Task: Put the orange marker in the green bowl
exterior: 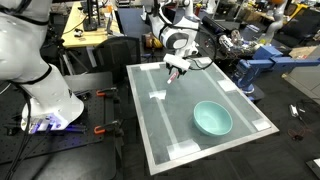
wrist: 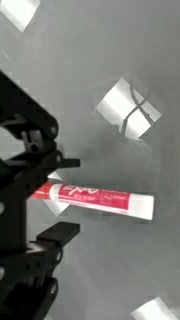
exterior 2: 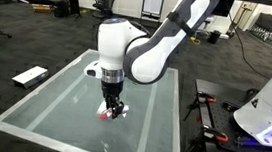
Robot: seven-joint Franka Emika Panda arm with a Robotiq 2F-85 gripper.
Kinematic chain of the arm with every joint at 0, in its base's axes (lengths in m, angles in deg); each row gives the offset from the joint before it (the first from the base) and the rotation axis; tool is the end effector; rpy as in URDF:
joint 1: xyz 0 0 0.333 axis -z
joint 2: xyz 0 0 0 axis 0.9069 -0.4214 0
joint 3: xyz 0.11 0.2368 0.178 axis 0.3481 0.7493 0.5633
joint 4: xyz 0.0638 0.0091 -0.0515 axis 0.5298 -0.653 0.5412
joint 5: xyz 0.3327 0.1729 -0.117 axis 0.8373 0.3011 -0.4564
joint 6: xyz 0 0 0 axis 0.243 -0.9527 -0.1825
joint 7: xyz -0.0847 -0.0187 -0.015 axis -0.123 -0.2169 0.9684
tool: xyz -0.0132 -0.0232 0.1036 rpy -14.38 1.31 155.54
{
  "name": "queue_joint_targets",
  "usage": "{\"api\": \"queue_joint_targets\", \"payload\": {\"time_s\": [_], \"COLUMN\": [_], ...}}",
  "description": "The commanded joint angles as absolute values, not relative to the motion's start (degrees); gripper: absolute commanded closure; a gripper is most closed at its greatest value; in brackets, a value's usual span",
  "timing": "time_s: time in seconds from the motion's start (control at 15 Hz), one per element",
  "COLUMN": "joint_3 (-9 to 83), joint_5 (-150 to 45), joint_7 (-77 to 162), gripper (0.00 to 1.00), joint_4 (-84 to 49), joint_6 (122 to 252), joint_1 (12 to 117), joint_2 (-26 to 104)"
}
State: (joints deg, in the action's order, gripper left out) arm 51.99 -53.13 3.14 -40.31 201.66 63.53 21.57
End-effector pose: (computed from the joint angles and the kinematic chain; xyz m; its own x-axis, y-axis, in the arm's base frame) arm 0.5872 0.1321 0.1590 0.6621 0.7477 0.0512 0.7494 -0.6599 -0.0535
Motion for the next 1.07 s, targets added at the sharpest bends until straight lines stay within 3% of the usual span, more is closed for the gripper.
{"api": "queue_joint_targets", "payload": {"time_s": [0.0,0.27,0.4,1.0], "joint_3": [53.15,53.04,53.26,50.32], "joint_5": [-53.86,-53.96,-53.64,-53.0], "joint_7": [2.19,2.33,2.27,15.49], "gripper": [0.71,0.99,0.95,0.95], "joint_4": [-37.99,-37.69,-37.48,-41.01], "joint_6": [199.02,198.72,197.78,195.65], "joint_1": [64.74,64.76,64.95,63.09], "joint_2": [20.48,20.21,20.36,28.64]}}
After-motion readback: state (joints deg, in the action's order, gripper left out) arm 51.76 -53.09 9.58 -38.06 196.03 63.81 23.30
